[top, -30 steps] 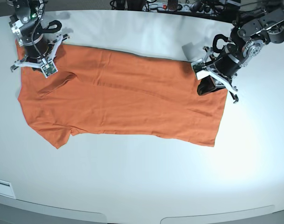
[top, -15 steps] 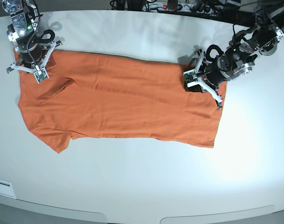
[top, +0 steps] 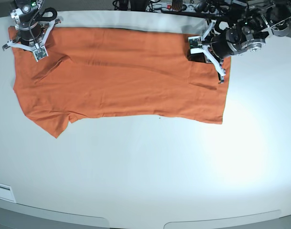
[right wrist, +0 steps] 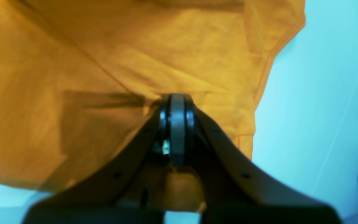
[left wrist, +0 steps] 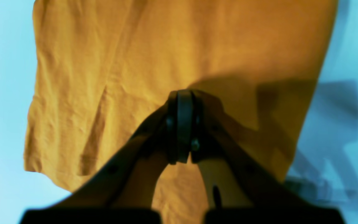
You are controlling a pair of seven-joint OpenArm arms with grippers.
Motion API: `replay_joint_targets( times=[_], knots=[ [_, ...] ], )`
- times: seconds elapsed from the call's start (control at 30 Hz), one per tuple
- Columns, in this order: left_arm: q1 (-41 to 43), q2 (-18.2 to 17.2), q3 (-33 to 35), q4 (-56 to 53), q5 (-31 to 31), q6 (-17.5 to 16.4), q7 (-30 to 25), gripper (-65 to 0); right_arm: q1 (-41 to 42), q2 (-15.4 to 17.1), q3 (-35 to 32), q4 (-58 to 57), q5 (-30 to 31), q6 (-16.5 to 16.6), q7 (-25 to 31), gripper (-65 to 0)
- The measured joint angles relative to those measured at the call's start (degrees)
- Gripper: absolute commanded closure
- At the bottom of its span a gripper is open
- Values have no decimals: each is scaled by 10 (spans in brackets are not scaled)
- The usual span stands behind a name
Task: Fold the T-shirt properly
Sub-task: 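Regrasp the shirt's shoulder edge with both grippers and drag it flat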
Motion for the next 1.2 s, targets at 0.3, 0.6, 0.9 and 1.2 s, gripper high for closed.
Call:
replay_joint_targets(
  times=[0.3, 0.6, 0.9, 1.2],
  knots=[
    [13, -19, 2, 40, -5, -14, 17, 0, -35, -2, -2, 2, -57, -59, -50, 0],
    [16, -19, 3, 49, -8, -13, 26, 0, -49, -21, 0, 1, -84, -68, -65, 0],
    [16, -21, 3, 90, -8, 1, 71, 0, -51, -24, -3, 39, -131, -87, -101, -22],
    [16, -47, 3, 158, 31, 180, 114, 0, -53, -24, -5, 113, -204, -111, -82, -22]
  ],
)
